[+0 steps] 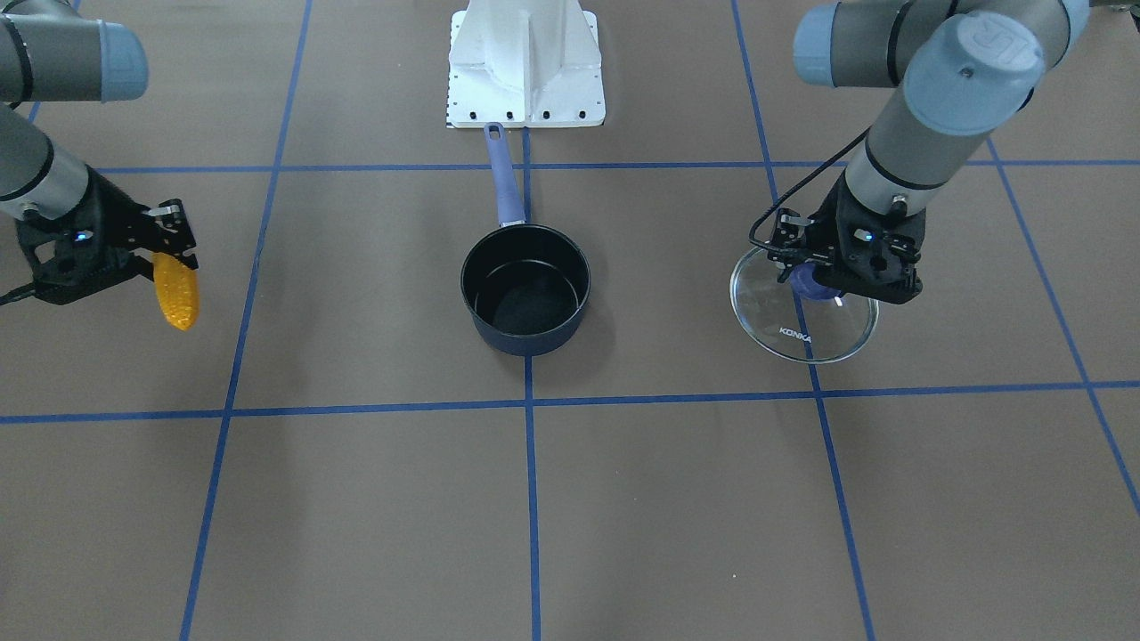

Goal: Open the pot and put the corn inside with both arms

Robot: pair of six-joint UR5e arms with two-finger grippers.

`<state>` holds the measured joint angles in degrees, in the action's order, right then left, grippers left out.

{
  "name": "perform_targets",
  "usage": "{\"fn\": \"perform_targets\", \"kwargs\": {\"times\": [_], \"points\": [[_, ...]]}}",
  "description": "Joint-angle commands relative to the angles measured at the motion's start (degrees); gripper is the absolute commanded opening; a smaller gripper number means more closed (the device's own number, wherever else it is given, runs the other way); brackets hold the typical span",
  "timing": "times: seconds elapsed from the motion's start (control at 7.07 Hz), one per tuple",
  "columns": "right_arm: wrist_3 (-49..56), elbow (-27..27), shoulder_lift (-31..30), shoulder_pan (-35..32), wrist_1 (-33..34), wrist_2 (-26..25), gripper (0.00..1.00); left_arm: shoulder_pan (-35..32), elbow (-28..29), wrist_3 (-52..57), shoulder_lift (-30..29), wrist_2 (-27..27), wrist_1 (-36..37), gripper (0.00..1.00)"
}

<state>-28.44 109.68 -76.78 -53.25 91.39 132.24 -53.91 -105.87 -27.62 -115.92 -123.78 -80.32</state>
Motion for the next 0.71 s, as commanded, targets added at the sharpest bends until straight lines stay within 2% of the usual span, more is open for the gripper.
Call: {"fn": "perform_targets", "kwargs": {"times": [0.0,0.28,0.42,0.57], "points": [[-16.58,0.10,10.55,8.39,0.19,-0.93,0.28,-0.67,0.66,3.60,6.29,-0.40,-5.69,0.56],[-19.55,-1.30,16.80,13.24,0.02,-3.65,0.28,-0.76,1.10,6.94,9.29,-0.41,-6.16,0.57],[-19.55,-5.05,22.75,14.22,0.01,-3.83,0.28,-0.84,1.45,8.61,10.44,-0.41,-6.51,0.57],[-19.64,-7.70,26.20,15.62,-0.25,-4.10,0.29,-0.93,1.98,8.89,12.54,-0.41,-9.21,0.57]]}}
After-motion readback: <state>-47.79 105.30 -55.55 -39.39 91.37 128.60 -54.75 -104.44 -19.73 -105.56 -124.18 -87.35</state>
